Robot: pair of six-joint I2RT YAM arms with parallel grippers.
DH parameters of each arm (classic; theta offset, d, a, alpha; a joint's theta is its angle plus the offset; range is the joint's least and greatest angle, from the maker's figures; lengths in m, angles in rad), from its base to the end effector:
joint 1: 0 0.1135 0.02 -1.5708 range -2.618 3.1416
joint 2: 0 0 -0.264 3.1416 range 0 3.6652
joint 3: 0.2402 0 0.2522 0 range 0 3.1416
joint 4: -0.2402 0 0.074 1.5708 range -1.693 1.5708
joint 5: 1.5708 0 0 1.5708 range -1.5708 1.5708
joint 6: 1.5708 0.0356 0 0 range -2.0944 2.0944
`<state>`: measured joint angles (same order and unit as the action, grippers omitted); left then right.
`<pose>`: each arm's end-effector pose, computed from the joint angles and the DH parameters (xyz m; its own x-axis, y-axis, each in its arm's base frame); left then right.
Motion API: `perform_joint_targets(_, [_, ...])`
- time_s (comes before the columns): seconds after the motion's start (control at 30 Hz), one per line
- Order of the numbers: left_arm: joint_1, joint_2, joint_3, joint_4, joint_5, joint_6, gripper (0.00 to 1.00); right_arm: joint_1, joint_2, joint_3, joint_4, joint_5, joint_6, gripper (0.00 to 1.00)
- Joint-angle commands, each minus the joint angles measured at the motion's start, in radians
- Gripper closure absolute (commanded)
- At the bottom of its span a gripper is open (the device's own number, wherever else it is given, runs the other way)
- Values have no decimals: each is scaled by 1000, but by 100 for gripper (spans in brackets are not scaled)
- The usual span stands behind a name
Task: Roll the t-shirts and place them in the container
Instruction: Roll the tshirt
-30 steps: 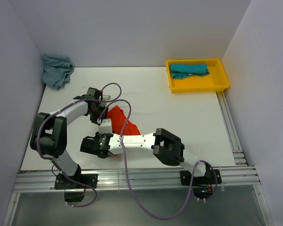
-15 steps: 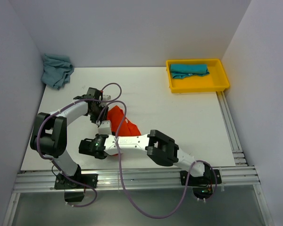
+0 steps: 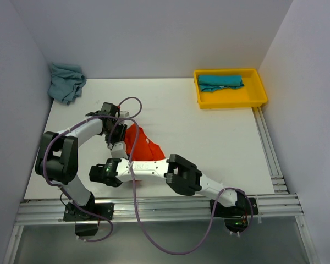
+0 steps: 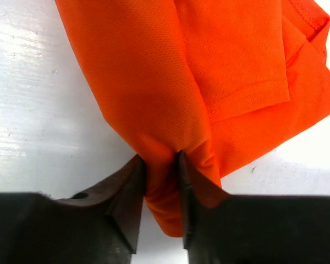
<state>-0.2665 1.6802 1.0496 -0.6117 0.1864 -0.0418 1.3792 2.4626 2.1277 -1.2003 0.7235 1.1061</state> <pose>0.3043 -0.0899 0.1768 -0.9255 0.2101 -0.3150 0.2781 0.9418 -0.1887 0.1146 0.4668 0.1548 -0.7390 -0.2914 -0.6074 -0.1576 0.9514 -0.2647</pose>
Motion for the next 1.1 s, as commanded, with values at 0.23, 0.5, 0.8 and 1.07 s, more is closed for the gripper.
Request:
perform_joint_targets(0.23, [-7,-51,12,-17,30,25,49,-17,-108,-228,279,-217,-71,90])
perform_joint_targets(0.5, [-4,-189,7,24,71,22,40,-109,-378,-578,777,-498,-20,92])
perform_joint_targets(0.8, [10,-228,4,33,38,10,39,-192,-510,-906,1269,-688,185,93])
perform_joint_targets(1.07, [41,-234,3,38,-1,-1,41,-244,-513,-1175,1706,-719,448,97])
